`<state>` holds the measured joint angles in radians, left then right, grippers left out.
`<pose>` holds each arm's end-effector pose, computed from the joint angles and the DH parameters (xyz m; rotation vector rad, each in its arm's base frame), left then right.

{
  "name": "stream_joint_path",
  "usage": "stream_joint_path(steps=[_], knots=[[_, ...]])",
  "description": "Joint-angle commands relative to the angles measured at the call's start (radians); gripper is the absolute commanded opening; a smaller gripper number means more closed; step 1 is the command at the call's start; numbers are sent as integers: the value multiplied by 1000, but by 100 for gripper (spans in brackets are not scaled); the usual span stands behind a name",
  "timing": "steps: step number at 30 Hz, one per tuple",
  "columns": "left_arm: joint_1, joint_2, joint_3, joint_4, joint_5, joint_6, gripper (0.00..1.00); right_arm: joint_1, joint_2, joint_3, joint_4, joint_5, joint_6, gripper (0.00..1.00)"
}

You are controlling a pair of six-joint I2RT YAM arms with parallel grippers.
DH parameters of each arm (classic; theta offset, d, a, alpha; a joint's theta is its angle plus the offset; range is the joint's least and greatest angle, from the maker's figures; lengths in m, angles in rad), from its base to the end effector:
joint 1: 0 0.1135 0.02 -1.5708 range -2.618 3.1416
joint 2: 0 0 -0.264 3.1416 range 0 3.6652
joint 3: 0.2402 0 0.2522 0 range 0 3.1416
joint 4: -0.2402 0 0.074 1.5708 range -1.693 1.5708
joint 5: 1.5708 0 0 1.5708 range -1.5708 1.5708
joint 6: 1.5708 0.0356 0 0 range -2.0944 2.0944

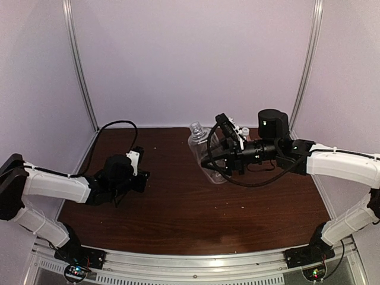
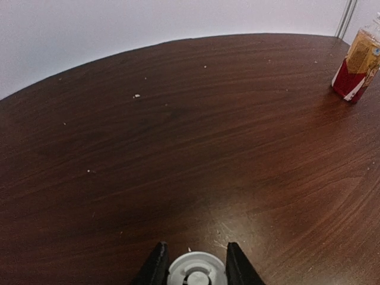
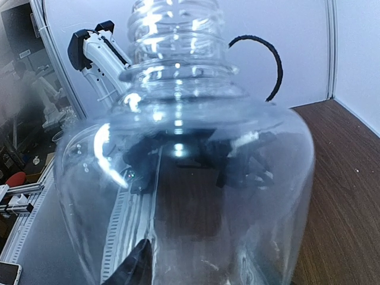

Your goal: Unscrew the bottle caps

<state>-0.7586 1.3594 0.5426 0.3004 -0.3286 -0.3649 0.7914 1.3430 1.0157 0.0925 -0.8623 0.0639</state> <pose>0.2036 -0.1772 0.1810 0.2085 2.0652 -0.3508 0.1959 0.2368 0.3261 -1.2681 1.4697 1.3609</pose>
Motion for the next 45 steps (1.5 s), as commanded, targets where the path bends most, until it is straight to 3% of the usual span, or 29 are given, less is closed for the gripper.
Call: stream_joint_path(steps=[1, 10, 17, 23, 29, 37, 45], knots=[[23, 90, -25, 167, -29, -19, 14, -9, 3, -15, 8, 16, -9, 42], [54, 287, 11, 244, 17, -4, 14, -11, 13, -21, 9, 11, -8, 42], [56, 343, 11, 281, 26, -3, 14, -12, 15, -36, 14, 11, -9, 42], [56, 374, -10, 321, 44, -2, 20, -12, 18, -42, 18, 9, -7, 42], [56, 373, -27, 341, 42, -14, 32, -12, 18, -43, 18, 8, -6, 42], [56, 347, -32, 318, 30, -27, 60, -14, 18, -46, 18, 8, -3, 42], [56, 224, -47, 272, 50, -35, 78, -14, 17, -53, 14, 9, -6, 42]])
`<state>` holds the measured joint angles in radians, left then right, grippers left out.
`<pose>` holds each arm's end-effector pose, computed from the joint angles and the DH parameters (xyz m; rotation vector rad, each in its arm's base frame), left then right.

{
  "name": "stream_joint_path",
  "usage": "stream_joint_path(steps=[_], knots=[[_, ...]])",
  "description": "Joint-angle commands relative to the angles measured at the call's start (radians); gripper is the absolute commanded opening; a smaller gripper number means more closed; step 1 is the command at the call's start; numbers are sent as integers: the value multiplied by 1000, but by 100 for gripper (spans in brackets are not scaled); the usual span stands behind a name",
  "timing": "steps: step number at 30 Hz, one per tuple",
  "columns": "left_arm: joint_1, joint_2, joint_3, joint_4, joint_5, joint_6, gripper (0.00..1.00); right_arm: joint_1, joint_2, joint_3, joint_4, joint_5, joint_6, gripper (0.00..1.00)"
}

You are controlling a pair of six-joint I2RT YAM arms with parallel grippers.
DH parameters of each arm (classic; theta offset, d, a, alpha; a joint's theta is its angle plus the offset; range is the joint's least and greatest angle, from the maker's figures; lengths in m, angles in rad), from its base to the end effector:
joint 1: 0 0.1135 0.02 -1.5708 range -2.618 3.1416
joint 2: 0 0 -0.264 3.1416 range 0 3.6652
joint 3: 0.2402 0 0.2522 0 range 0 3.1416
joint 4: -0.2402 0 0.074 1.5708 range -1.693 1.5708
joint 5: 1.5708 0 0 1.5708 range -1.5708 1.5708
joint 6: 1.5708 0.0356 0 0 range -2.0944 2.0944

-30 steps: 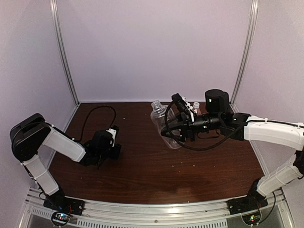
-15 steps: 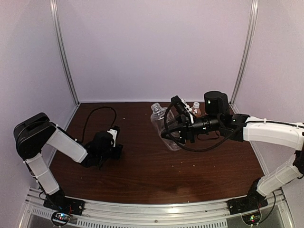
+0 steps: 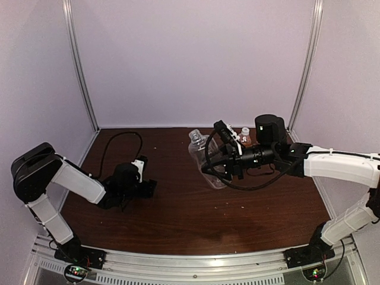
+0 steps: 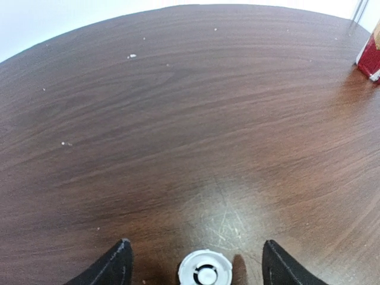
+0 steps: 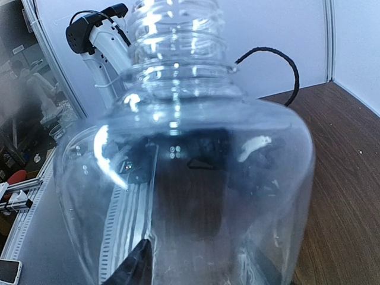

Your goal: Unscrew the bottle caps

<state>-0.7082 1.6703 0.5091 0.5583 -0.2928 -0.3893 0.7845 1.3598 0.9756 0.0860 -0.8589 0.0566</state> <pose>0.2253 -0.1794 0.1141 0.1773 2.1546 -0.3198 0.1984 0.2361 0.3069 -1.2692 1.5372 1.3590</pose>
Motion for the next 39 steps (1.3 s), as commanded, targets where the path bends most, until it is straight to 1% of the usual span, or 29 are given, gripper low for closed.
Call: stream_joint_path(steps=[1, 5, 11, 15, 21, 26, 32, 35, 39], knots=[[6, -112, -12, 5, 31, -6, 80, -8, -1, -14, 19, 3, -1, 42], [6, -228, 4, -42, 139, 22, 85, -7, -1, -11, 13, -13, -8, 42], [6, -385, 68, -141, 350, 41, 92, -7, 5, -4, 9, -43, -14, 43], [6, -483, 110, -185, 444, 35, 97, -7, 11, 1, 9, -61, -14, 43], [6, -588, 174, -206, 633, 36, 97, -7, 23, 16, 4, -90, -14, 43], [6, -624, 239, -224, 773, 18, 97, -4, 35, 28, 6, -117, -11, 43], [4, -598, 287, -160, 924, -72, 90, 2, 51, 45, 5, -142, -7, 43], [-4, -571, 309, -131, 968, -99, 87, 7, 59, 54, 2, -149, -10, 43], [-33, -531, 358, -139, 995, -86, 85, 15, 72, 65, 0, -154, -11, 43]])
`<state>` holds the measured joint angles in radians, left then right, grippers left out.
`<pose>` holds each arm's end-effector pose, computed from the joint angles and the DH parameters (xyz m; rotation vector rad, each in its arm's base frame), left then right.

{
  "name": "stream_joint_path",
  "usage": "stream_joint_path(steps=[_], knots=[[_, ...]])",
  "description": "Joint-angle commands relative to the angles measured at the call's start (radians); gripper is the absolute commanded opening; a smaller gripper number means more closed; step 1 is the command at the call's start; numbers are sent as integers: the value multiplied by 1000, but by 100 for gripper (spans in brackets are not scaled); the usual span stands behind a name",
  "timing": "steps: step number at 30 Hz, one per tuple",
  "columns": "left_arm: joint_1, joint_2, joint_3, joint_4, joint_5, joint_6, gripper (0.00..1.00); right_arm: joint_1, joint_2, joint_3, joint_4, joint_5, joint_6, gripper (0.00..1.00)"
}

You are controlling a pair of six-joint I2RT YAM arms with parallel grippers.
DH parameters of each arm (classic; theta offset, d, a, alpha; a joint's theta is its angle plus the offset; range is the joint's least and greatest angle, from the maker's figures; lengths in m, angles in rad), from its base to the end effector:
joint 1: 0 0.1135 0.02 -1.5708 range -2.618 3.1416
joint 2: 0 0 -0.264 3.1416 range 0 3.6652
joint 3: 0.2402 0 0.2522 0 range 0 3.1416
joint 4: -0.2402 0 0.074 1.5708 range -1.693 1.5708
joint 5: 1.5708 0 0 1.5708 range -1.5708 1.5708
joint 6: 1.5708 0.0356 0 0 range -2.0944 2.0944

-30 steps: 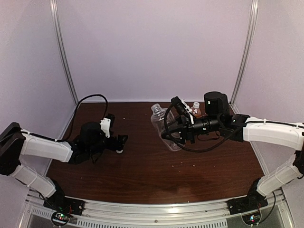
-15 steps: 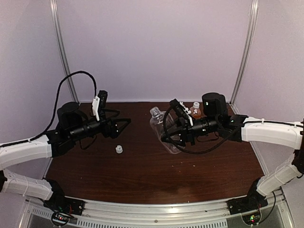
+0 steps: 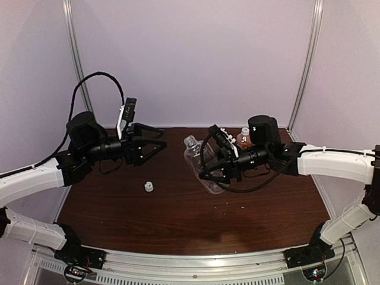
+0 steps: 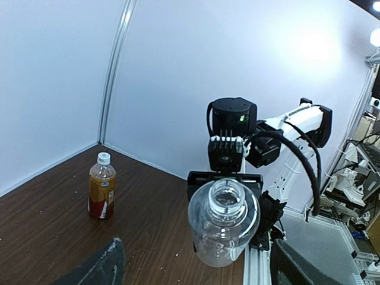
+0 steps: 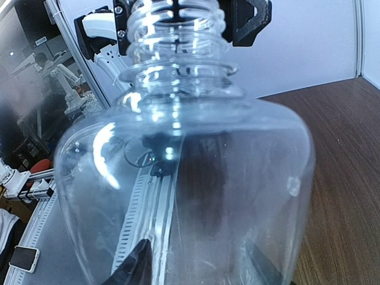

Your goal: Unscrew the bottle caps

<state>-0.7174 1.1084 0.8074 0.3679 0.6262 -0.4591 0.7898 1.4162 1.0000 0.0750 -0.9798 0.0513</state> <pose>0.1796 -0.1844 0.3413 0.7547 1.5141 -1.3791 0.2015 0.2453 0.2988 -1.3572 1.5186 1.4773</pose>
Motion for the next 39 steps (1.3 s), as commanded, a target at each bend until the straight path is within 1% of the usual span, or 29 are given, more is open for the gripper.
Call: stream_joint_path(steps=[1, 9, 15, 23, 25, 32, 35, 36, 39], knots=[[-30, 45, 72, 49, 78, -14, 84, 12, 20, 44, 11, -36, -5, 43], [-76, 133, 156, 23, 83, 16, 75, 34, 50, 67, 9, -46, -8, 43], [-124, 188, 216, -64, 63, 84, 72, 42, 64, 78, 7, -48, -9, 43], [-154, 222, 237, -96, 43, 118, 67, 48, 66, 80, 2, -48, -12, 43], [-158, 229, 237, -101, 39, 126, 64, 48, 65, 78, 1, -46, -14, 43], [-160, 235, 230, -88, 42, 125, 53, 47, 65, 74, -1, -43, -17, 43], [-160, 232, 228, -84, 42, 126, 46, 48, 61, 71, -4, -38, -20, 42], [-160, 231, 228, -84, 44, 126, 43, 48, 60, 69, -6, -37, -21, 42], [-160, 232, 227, -85, 51, 125, 28, 48, 54, 66, -8, -29, -24, 43]])
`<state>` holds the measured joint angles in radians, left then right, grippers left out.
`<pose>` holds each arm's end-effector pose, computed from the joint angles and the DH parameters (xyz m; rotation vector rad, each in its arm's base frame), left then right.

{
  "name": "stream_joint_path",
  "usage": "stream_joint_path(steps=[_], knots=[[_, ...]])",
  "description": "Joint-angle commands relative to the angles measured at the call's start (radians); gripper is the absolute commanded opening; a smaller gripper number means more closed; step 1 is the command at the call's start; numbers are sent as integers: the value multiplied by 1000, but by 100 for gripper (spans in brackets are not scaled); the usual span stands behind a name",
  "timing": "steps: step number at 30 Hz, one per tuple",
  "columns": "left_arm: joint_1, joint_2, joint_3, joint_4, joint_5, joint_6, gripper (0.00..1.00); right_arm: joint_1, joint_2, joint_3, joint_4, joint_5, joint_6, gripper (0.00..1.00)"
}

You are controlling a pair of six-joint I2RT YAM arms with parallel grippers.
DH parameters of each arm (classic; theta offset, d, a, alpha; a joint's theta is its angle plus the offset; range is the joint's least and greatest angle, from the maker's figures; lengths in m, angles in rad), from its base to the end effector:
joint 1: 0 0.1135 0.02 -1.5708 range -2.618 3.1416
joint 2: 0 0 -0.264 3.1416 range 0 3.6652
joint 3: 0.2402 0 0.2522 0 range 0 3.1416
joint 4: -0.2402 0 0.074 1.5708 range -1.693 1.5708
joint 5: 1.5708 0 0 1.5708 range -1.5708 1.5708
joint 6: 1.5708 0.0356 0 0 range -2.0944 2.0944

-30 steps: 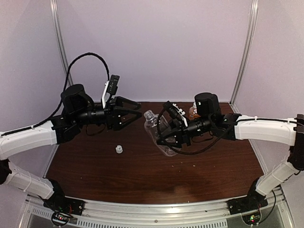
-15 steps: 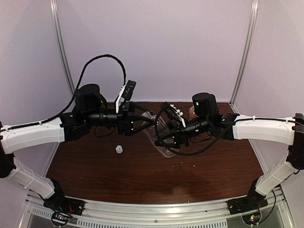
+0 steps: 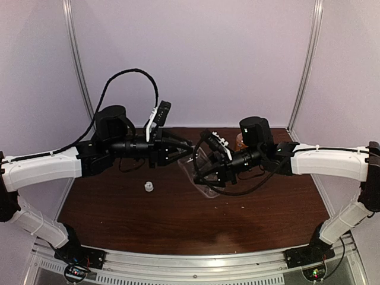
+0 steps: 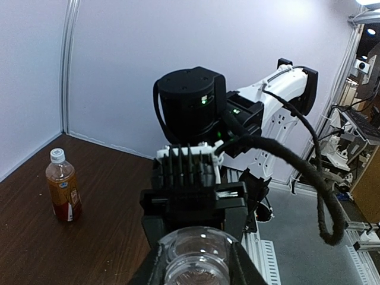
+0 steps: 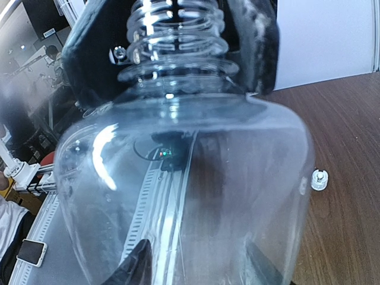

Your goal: Unscrew the bottle caps

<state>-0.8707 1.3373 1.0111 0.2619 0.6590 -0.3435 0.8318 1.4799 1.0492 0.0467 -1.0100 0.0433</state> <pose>0.1844 -0.2527 0.3421 0.9970 1.5421 -1.4265 0.1999 0.2641 0.2938 -1.4218 1.5227 1.5353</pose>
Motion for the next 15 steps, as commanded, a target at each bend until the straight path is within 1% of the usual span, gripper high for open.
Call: stream_joint_path(steps=[1, 5, 9, 13, 15], knots=[[-7, 2, 22, 22, 21, 7, 23, 6, -11, 16, 19, 4, -17, 43], [-6, -10, 9, 39, 25, -2, 0, 6, -14, 16, 18, 22, -16, 44], [-6, -31, -7, 64, 25, -14, 0, 5, -13, 18, 12, 52, -16, 48], [-7, -44, -15, 59, 2, -16, 0, 6, -12, 20, 6, 82, -10, 58], [-7, -50, -20, 54, -14, -14, 0, 6, -12, 21, 1, 96, -10, 65]])
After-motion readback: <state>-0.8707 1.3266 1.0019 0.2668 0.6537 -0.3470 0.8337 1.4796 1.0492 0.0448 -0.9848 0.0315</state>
